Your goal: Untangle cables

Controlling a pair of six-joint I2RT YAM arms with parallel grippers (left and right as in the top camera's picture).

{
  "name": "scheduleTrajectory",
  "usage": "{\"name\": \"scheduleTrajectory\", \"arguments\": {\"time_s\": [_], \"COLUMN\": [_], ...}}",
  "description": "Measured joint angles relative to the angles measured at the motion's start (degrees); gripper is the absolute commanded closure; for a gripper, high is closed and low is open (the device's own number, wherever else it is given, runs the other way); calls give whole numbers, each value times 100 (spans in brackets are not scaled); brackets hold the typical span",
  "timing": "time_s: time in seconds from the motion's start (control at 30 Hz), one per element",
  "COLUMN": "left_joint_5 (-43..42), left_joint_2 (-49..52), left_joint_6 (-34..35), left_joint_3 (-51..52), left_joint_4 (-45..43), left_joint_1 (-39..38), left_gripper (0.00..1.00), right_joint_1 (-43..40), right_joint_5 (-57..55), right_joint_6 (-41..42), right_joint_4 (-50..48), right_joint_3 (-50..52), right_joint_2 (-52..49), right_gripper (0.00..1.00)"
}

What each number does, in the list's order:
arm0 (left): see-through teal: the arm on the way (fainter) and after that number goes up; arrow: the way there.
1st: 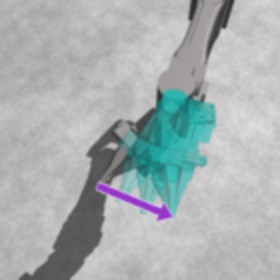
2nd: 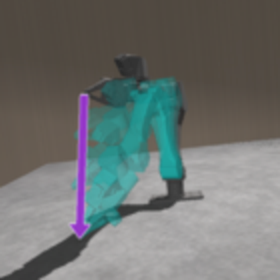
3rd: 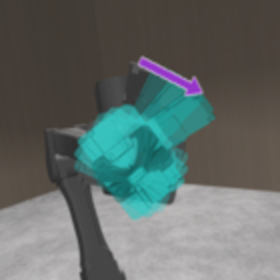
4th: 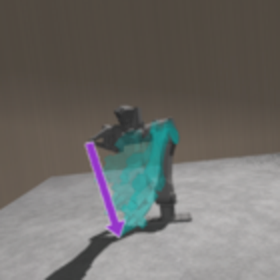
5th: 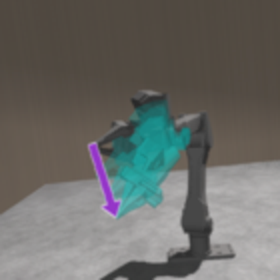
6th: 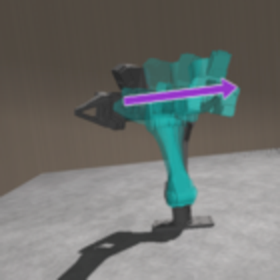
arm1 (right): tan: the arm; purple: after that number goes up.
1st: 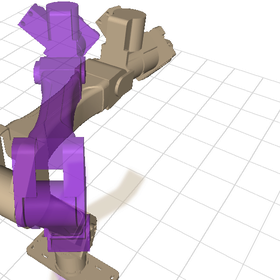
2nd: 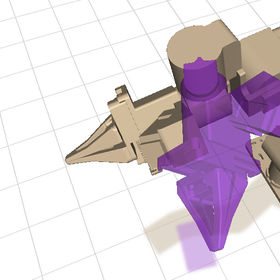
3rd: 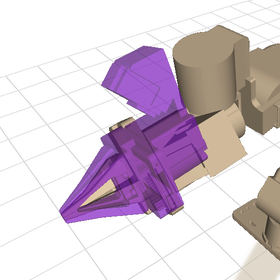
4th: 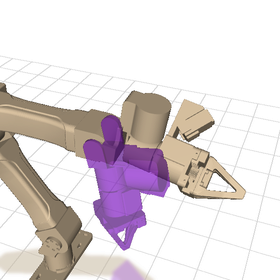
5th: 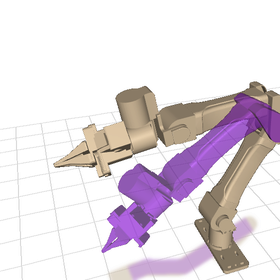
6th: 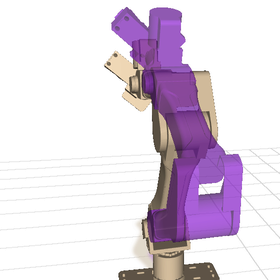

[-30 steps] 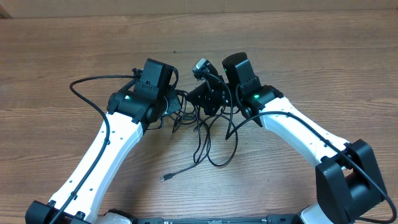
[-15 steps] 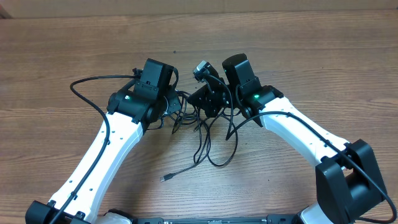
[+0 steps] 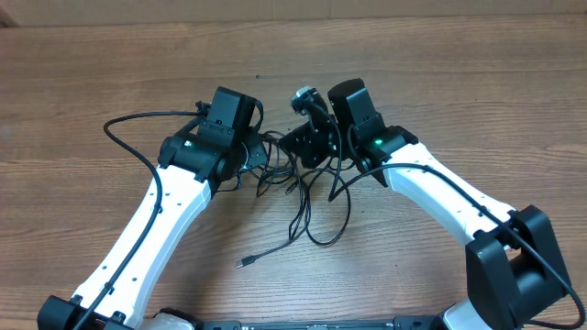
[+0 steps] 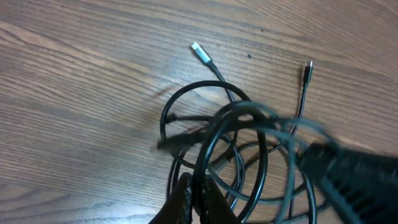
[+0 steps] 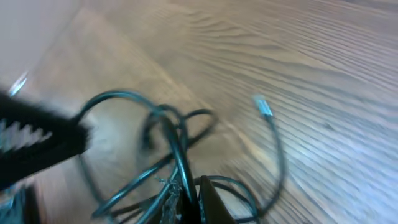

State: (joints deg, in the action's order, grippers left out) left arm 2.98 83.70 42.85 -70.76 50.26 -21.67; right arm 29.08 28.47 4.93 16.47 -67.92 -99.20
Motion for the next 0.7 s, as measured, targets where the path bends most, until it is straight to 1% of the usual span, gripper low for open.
{"name": "scheduleTrajectory", "arguments": {"time_s": [0.17, 0.27, 0.5, 0.7], "left_joint_5": [-107, -164, -83, -70], "left_joint_2": [0, 0, 0, 0], "left_joint_6": [2, 4, 2, 2], "left_joint_3": [0, 0, 0, 0], "left_joint_4": [-4, -11, 59, 68], "left_joint_1": [-2, -11, 0, 0], "left_gripper": [96, 96, 96, 96], "right_joint_1": [-247, -380, -879, -920], "right_joint_5": [-1082, -1572, -2494, -2695], "right_joint_6": [1008, 1419, 1932, 2164], "right_joint_4": [472, 787, 1377, 1449], "right_joint_3": [0, 0, 0, 0], "right_joint_2": [2, 2, 2, 2], "right_gripper": [96, 96, 96, 96]}}
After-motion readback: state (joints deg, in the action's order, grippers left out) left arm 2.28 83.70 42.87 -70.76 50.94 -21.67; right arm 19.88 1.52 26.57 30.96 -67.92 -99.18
